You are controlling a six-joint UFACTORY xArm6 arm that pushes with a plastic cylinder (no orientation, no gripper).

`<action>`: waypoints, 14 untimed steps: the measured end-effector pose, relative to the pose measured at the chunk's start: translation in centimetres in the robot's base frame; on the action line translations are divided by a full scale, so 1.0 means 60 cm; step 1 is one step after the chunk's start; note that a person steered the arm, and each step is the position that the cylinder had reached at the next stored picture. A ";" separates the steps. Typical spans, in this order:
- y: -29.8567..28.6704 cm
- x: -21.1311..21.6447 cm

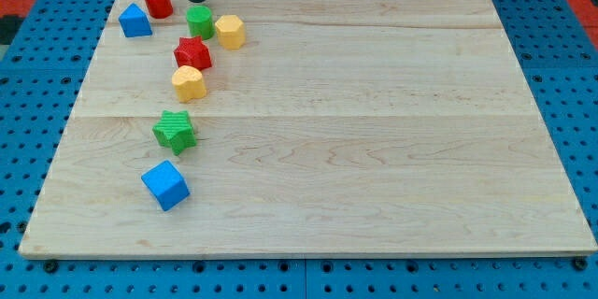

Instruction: Move the red star into the red circle at the top left

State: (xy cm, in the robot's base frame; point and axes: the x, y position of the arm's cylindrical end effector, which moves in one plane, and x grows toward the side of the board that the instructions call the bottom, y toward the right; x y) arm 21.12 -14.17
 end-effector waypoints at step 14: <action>0.120 0.314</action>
State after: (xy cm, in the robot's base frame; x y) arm 39.93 -6.97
